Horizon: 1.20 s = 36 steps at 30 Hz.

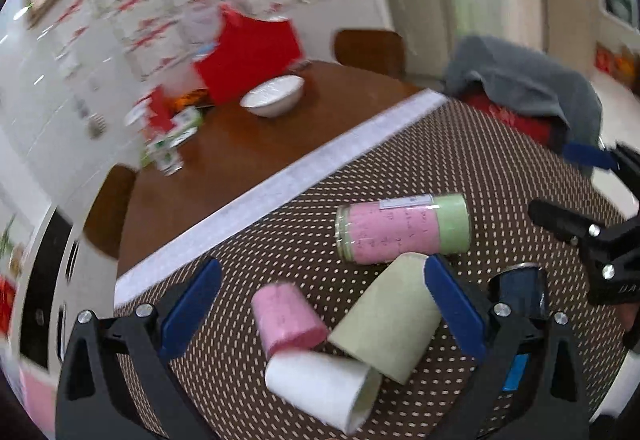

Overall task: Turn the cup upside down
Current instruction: 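Reach the left tool down and grasp the pink-and-green container, then lift the pink-and-green container off the table with the left tool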

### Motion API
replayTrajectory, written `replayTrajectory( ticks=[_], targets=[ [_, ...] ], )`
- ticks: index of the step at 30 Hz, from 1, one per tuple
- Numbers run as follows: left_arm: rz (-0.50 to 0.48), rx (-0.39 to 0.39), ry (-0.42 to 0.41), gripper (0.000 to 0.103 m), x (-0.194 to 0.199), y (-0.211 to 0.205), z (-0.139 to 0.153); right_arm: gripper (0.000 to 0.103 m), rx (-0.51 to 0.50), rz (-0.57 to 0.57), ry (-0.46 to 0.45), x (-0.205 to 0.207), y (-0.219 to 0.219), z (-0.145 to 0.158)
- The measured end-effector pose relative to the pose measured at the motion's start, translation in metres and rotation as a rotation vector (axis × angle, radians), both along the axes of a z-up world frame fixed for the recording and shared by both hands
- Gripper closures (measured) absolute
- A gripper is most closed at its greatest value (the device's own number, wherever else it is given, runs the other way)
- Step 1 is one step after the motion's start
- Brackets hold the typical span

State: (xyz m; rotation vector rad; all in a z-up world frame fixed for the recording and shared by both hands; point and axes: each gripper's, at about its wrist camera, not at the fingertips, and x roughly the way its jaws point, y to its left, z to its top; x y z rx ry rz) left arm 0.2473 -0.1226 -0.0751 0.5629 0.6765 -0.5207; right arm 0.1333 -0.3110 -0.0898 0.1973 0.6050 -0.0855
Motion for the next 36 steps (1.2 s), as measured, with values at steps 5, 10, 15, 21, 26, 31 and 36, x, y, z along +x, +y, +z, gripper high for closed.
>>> replayTrajectory(
  ticks=[5,10,15,21,26,31,36],
  targets=[
    [-0.230,0.195,0.084,0.004,0.031,-0.037,-0.023,0.006,0.027,-0.026,0.040,0.013,-0.021,-0.014],
    [-0.388,0.318,0.180,0.004,0.062,-0.062,-0.043,0.006,0.052,-0.062,0.066,0.021,-0.040,-0.025],
    [-0.523,0.421,0.240,0.004,0.076,-0.086,-0.060,0.006,0.059,-0.084,0.075,0.026,-0.051,-0.030],
    [-0.673,0.508,0.314,0.004,0.071,-0.111,-0.078,0.006,0.081,-0.108,0.079,0.030,-0.063,-0.033],
    [-0.751,0.622,0.347,0.004,0.072,-0.135,-0.100,0.006,0.093,-0.112,0.078,0.031,-0.066,-0.034],
    [-0.757,0.665,0.360,0.006,0.070,-0.146,-0.120,0.006,0.104,-0.118,0.084,0.030,-0.070,-0.038],
    [-0.654,0.596,0.347,0.029,0.090,-0.162,-0.125,0.006,0.117,-0.123,0.090,0.026,-0.070,-0.041]
  ],
)
